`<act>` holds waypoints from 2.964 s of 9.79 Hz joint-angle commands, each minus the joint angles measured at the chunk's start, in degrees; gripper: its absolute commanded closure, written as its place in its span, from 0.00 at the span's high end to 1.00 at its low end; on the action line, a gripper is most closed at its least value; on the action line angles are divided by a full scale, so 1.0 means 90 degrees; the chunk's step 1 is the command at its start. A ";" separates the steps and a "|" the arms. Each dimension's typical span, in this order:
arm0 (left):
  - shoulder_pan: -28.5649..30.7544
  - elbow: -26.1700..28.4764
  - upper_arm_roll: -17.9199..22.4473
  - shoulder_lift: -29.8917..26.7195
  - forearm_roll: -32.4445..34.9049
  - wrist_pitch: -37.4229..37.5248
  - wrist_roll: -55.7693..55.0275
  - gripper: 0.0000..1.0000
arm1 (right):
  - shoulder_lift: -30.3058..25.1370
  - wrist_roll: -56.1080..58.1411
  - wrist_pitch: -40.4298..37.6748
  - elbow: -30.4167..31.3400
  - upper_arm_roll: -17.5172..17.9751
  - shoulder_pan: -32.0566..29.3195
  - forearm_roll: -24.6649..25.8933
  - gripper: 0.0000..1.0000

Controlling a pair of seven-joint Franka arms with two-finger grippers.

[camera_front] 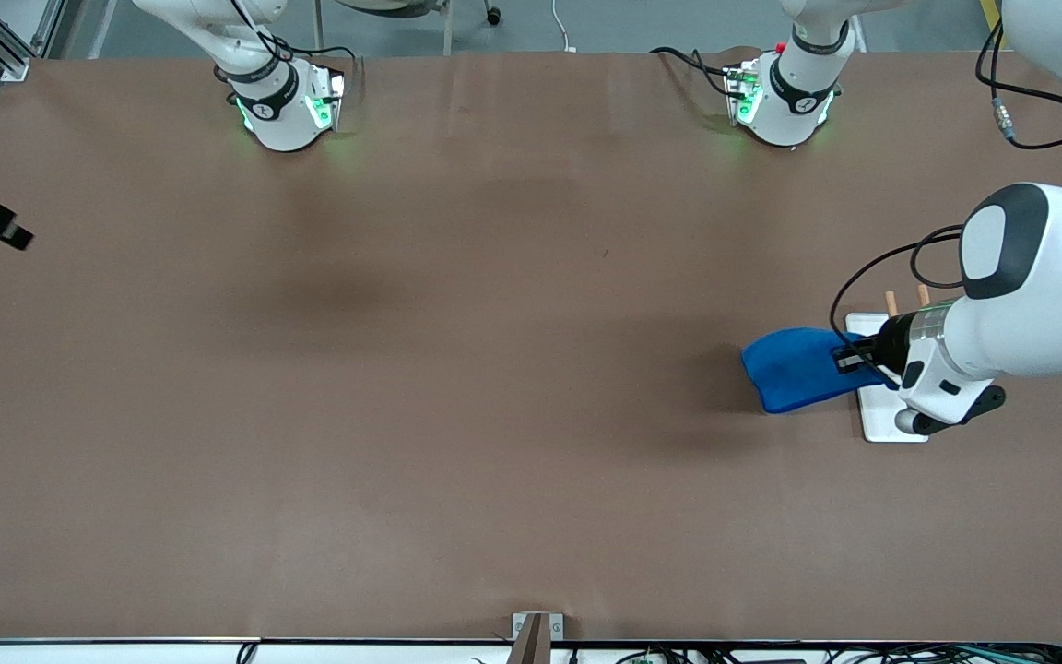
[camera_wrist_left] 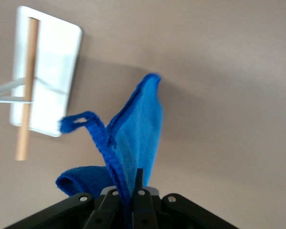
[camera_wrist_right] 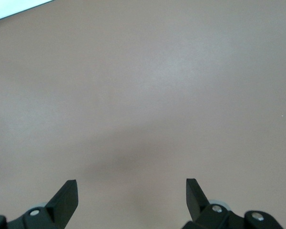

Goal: Right arm passes towel to left arm to hang

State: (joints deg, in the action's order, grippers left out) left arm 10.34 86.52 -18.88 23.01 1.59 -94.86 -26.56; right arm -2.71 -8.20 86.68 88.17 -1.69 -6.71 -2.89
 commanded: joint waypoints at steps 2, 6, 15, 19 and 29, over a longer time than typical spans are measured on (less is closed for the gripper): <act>0.0440 -0.0160 0.0037 -0.0008 0.0564 0.0560 0.1100 0.00 | 0.0115 0.0101 -0.0274 -0.0089 -0.0066 0.0091 0.0136 1.00; 0.0842 -0.0161 0.0037 0.0235 0.1336 0.0482 0.2568 0.01 | 0.0367 0.0149 -0.0314 -0.0642 -0.0076 0.0101 0.0213 1.00; 0.2014 -0.0141 0.0028 0.0830 0.1513 -0.0592 0.4075 0.01 | 0.0369 0.0823 -0.0451 -0.0626 -0.0183 0.0091 0.0321 1.00; 0.2376 -0.0141 0.0028 0.1202 0.1591 -0.1061 0.4299 0.17 | 0.0369 0.0794 -0.0539 -0.0588 -0.0183 0.0091 0.0311 1.00; 0.2327 -0.0620 -0.1151 -0.0649 0.0888 -0.0135 0.2750 1.00 | 0.0369 0.0325 -0.0549 -0.0578 -0.0164 0.0072 0.0223 1.00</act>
State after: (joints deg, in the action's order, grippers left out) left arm 31.11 78.32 -26.92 21.02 10.11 -97.67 2.10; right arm 0.46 -4.78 82.40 83.59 -3.09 -6.19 -1.08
